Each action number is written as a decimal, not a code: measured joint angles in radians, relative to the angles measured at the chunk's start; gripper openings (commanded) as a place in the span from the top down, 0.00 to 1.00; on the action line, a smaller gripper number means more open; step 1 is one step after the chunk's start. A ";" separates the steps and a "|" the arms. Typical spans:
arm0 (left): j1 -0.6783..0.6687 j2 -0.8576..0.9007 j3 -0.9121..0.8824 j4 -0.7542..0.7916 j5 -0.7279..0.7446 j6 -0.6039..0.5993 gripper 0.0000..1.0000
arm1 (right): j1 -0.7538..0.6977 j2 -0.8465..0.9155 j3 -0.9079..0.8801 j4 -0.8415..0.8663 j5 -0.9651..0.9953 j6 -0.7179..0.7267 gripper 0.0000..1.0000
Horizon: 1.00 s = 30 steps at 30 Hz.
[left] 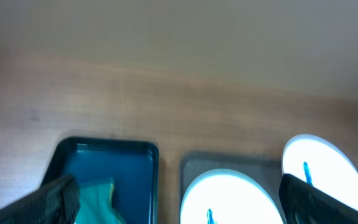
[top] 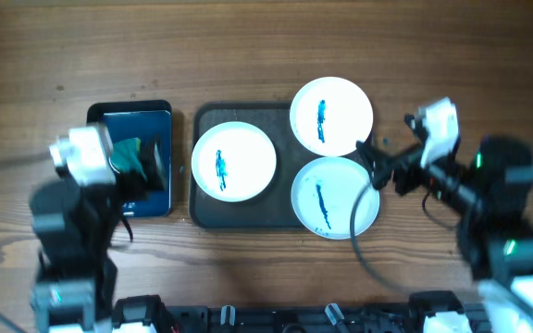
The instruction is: Clean dirty plates on tray and stack at the side
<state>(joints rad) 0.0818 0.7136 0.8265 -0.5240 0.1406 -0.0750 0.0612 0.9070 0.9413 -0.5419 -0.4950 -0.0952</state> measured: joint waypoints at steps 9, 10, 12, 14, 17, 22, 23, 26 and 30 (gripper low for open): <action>0.000 0.642 0.568 -0.493 0.124 -0.013 0.00 | 0.000 0.539 0.481 -0.429 -0.009 -0.032 0.00; 0.000 0.677 0.568 -0.492 0.129 -0.014 0.00 | 0.000 0.573 0.481 -0.417 -0.021 -0.008 0.00; 0.000 0.752 0.569 -0.478 0.155 -0.021 0.00 | 0.000 0.650 0.481 -0.386 -0.089 0.055 0.06; 0.000 0.815 0.569 -0.481 0.170 -0.028 0.00 | 0.004 0.702 0.481 -0.348 -0.148 0.092 0.14; 0.000 0.885 0.570 -0.520 0.179 -0.032 0.01 | 0.052 0.752 0.481 -0.333 -0.138 0.163 0.16; 0.000 0.900 0.571 -0.499 0.091 -0.116 0.01 | 0.304 0.765 0.483 -0.332 0.088 0.307 0.33; 0.000 0.900 0.571 -0.494 0.069 -0.147 0.02 | 0.361 0.774 0.488 -0.327 0.138 0.343 0.37; 0.000 0.900 0.578 -0.493 0.024 -0.201 0.05 | 0.475 0.832 0.497 -0.275 0.245 0.439 0.51; -0.001 0.900 0.579 -0.493 -0.059 -0.256 0.05 | 0.565 0.954 0.498 -0.235 0.321 0.540 0.66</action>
<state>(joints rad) 0.0811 1.6131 1.4059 -1.0172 0.0818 -0.3313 0.6258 1.8610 1.4391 -0.7769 -0.1741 0.4450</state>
